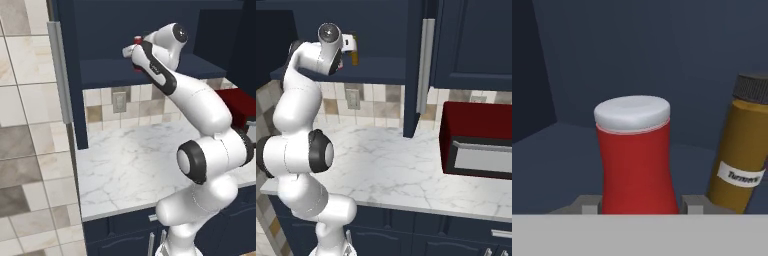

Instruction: Collect the turmeric, ketchup, and shaker from the cabinet and place them next to the stove.

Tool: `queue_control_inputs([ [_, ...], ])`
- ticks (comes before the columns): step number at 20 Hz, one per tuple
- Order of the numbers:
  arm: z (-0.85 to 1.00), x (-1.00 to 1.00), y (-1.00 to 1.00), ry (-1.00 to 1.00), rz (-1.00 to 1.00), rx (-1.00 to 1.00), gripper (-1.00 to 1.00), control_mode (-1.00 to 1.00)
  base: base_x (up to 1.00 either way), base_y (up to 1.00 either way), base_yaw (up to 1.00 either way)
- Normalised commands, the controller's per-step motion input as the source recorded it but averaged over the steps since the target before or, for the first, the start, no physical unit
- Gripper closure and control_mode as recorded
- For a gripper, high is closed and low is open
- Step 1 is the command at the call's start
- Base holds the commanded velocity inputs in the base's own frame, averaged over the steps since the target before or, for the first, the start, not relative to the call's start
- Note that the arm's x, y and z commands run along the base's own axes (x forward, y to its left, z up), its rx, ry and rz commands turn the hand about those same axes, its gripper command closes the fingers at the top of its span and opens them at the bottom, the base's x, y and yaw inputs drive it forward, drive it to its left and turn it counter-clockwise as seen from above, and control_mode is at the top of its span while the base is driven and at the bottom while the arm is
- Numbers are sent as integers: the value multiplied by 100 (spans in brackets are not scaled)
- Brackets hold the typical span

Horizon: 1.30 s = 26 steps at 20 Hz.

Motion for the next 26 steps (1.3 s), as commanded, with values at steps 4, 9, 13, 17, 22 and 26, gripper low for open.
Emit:
queue_control_inputs([
  [4, -17, -100, 0, -11, 4, 0, 100, -100, 0, 0, 0],
  [9, 3, -100, -29, -8, 1, 0, 100, -100, 0, 0, 0],
  [13, 9, -100, -48, 0, 0, 0, 100, -100, 0, 0, 0],
  [17, 0, -100, -29, 0, 1, 0, 100, -100, 0, 0, 0],
  [22, -11, -100, -12, 0, 1, 0, 100, -100, 0, 0, 0],
  [26, -36, -99, -2, 0, 0, 0, 100, -100, 0, 0, 0],
])
